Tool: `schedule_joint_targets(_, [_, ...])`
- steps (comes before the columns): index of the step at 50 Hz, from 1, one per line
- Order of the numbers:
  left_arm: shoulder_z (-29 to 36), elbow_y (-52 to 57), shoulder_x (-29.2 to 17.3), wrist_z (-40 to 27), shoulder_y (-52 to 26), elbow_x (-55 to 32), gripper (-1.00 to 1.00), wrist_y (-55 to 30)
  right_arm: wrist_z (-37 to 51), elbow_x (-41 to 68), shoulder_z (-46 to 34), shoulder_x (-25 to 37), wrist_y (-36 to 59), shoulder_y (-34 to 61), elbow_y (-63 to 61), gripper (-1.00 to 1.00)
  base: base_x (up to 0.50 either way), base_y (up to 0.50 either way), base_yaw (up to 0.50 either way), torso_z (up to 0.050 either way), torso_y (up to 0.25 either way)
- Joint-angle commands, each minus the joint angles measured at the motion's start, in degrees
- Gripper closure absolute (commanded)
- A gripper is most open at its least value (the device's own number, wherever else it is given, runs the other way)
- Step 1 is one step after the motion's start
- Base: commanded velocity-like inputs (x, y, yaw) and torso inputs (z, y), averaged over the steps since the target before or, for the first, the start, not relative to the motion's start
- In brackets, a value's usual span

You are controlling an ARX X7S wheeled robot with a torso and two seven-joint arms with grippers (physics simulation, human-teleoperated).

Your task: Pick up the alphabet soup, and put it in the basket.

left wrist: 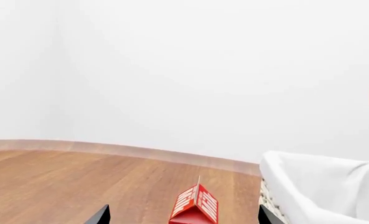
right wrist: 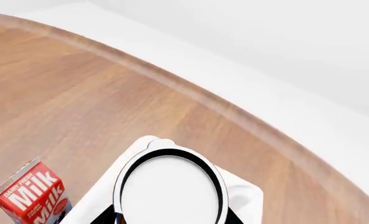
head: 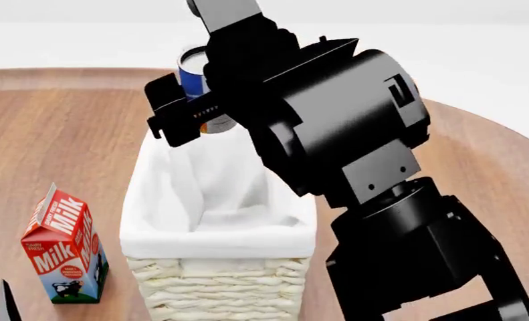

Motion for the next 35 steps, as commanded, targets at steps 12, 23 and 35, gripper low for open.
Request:
schedule_joint_targets(12, [0.23,-0.09,-0.14,0.26,0.05,-0.12,-1.0,0.95,-0.39,-0.63,-2.04,-0.59,0.32,1.54,3.0,1.0,0.0,0.0,0.0,0.0,0.001])
schedule_joint_targets(23, [0.82,-0.67,-0.09,0.21,-0.58,0.21,-1.0,0.13,-0.91,0.1,-2.18,-0.87,-1.62,0.9,4.54,1.0,0.0,0.0,0.0,0.001,0.0])
schedule_joint_targets(35, [1.35,-0.67,-0.09,-0.66,-1.01,1.8,-1.0,-0.97,-1.4,0.78,-3.25,-0.93,-2.16,0.4,5.64,1.0,0.0,0.0,0.0,0.0,0.001])
